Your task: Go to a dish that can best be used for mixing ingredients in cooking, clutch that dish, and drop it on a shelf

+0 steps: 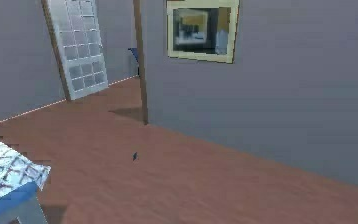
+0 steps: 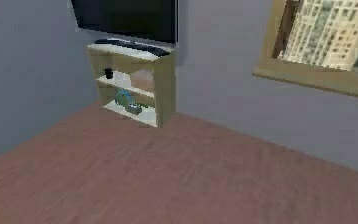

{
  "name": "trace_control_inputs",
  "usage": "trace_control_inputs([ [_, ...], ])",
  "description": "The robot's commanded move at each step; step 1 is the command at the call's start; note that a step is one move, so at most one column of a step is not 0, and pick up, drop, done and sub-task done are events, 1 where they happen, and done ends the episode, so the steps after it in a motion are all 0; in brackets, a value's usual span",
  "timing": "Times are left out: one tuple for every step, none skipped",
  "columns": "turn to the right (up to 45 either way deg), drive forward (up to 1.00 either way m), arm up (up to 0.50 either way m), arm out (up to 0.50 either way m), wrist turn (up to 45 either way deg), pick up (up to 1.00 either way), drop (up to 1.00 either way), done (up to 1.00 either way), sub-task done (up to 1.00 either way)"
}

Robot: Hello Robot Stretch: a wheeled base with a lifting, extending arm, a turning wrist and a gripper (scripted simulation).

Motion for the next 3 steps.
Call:
trace_control_inputs([
  [-21.0, 0.00, 0.00, 0.00, 0.0, 0.00, 0.00, 0.00, 0.00],
  [0.0, 1.00, 0.00, 0.00, 0.0, 0.00, 0.00, 0.00, 0.00],
  [0.0, 0.50, 0.00, 0.00, 0.0, 0.00, 0.00, 0.00, 0.00],
])
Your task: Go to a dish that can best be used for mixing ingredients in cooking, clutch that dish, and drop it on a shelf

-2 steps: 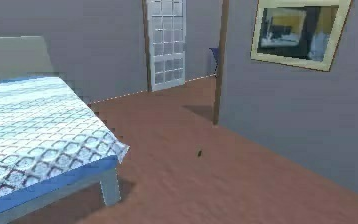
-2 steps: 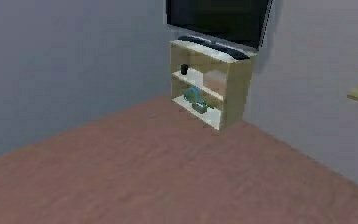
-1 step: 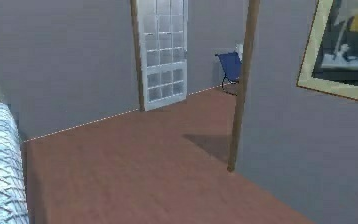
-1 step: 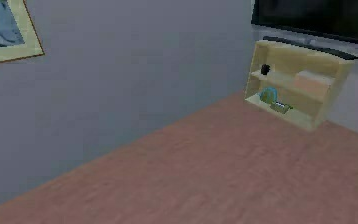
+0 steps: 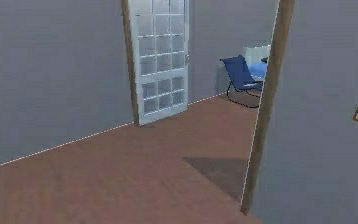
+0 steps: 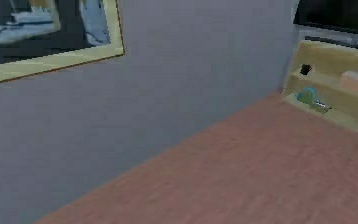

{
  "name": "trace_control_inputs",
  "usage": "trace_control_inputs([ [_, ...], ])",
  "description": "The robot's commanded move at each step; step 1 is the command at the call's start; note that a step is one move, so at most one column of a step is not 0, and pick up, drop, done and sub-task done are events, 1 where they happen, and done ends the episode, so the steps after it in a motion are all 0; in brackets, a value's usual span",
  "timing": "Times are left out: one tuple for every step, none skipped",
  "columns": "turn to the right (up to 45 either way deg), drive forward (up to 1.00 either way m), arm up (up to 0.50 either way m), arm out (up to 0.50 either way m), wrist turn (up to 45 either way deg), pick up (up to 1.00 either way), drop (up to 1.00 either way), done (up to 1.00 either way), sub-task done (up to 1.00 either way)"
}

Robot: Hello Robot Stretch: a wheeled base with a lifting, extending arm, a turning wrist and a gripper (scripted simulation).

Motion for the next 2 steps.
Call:
trace_control_inputs([
  [-18.0, 0.00, 0.00, 0.00, 0.0, 0.00, 0.00, 0.00, 0.00],
  [0.0, 0.30, 0.00, 0.00, 0.0, 0.00, 0.00, 0.00, 0.00],
])
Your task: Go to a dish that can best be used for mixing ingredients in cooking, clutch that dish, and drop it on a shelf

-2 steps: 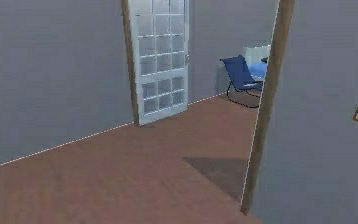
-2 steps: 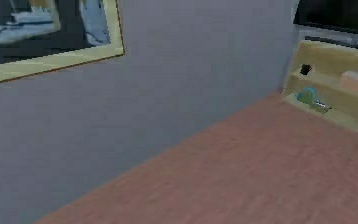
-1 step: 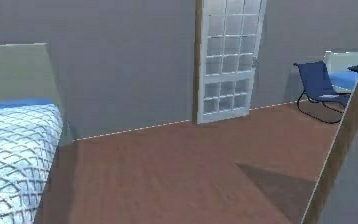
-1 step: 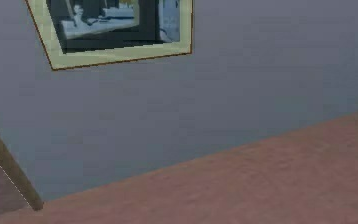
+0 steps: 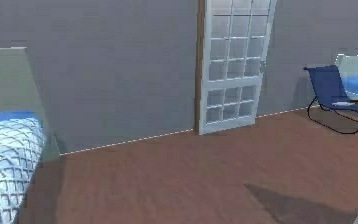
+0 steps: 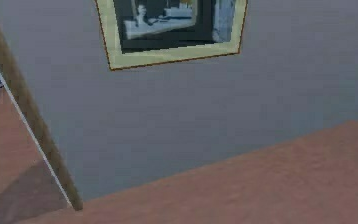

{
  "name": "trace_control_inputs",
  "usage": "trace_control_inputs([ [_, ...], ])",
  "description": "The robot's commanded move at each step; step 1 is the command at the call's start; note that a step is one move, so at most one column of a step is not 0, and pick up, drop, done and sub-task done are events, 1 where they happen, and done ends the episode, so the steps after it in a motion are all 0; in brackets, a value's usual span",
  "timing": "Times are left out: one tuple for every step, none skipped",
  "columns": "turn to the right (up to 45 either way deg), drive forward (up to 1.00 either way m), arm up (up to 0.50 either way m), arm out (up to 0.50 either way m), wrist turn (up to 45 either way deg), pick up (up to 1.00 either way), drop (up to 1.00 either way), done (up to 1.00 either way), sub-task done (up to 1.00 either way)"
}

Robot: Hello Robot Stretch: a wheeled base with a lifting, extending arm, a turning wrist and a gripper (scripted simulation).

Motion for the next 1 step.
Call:
trace_control_inputs([
  [36.0, 0.00, 0.00, 0.00, 0.0, 0.00, 0.00, 0.00, 0.00],
])
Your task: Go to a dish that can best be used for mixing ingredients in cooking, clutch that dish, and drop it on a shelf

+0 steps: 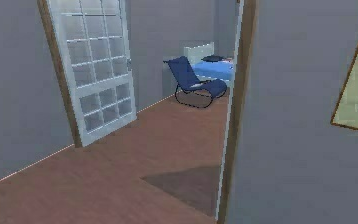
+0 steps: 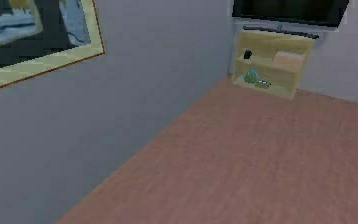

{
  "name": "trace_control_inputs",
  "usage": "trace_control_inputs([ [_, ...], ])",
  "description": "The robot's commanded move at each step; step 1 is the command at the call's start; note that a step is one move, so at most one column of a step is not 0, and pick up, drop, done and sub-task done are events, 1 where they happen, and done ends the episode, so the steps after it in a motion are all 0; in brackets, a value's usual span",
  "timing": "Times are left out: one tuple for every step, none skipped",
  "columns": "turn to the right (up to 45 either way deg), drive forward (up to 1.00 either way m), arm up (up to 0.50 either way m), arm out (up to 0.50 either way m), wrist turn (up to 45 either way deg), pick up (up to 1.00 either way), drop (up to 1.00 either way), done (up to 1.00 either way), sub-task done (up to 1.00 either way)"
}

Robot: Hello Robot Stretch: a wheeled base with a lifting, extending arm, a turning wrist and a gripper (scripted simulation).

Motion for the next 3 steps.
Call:
trace_control_inputs([
  [0.0, 0.35, 0.00, 0.00, 0.0, 0.00, 0.00, 0.00, 0.00],
  [-12.0, 0.00, 0.00, 0.00, 0.0, 0.00, 0.00, 0.00, 0.00],
  [0.0, 0.90, 0.00, 0.00, 0.0, 0.00, 0.00, 0.00, 0.00],
])
